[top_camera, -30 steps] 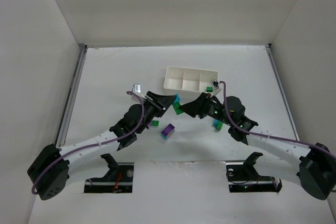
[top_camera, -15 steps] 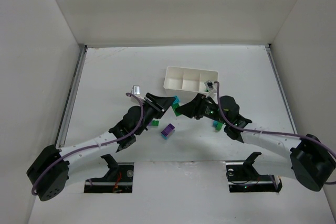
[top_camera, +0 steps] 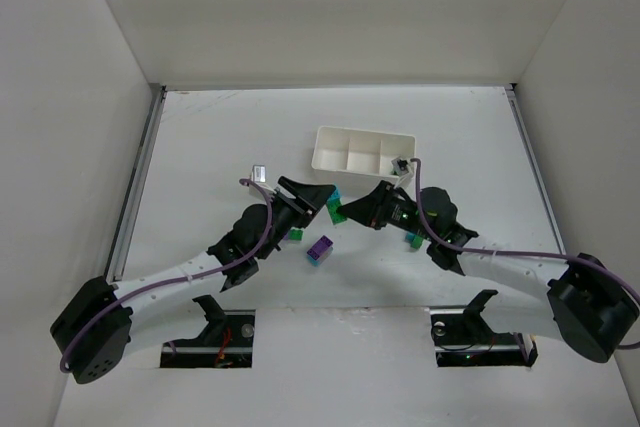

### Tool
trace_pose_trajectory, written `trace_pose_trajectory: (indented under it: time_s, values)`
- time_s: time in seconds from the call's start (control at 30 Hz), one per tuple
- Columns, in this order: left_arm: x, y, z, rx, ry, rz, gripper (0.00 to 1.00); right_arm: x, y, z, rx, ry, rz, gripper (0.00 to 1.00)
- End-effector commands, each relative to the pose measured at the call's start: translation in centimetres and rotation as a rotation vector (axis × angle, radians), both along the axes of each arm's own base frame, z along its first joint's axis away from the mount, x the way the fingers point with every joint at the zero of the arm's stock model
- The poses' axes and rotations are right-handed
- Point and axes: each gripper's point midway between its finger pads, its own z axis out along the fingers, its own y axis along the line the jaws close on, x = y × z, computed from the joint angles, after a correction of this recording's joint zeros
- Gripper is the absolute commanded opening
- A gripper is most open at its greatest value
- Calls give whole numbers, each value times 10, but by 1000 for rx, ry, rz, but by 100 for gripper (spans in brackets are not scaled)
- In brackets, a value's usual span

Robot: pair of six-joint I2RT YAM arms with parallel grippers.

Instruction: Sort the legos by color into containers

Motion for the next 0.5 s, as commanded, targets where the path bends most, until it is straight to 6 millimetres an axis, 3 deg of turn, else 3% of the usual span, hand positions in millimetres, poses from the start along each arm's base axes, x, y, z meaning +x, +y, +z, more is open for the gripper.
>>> trace_pose_trajectory:
  time_s: [0.0,0.1,0.47]
  values:
    - [1,2,17,-51,-38,5,54,-3,1,25,75,-63,13,21]
    - [3,7,13,-13,-50,21,61,2,-3,16,43,-54,-10,20]
    - [10,26,-2,255,-77,91,62,24,-13,-11,-111,-47,-106,18]
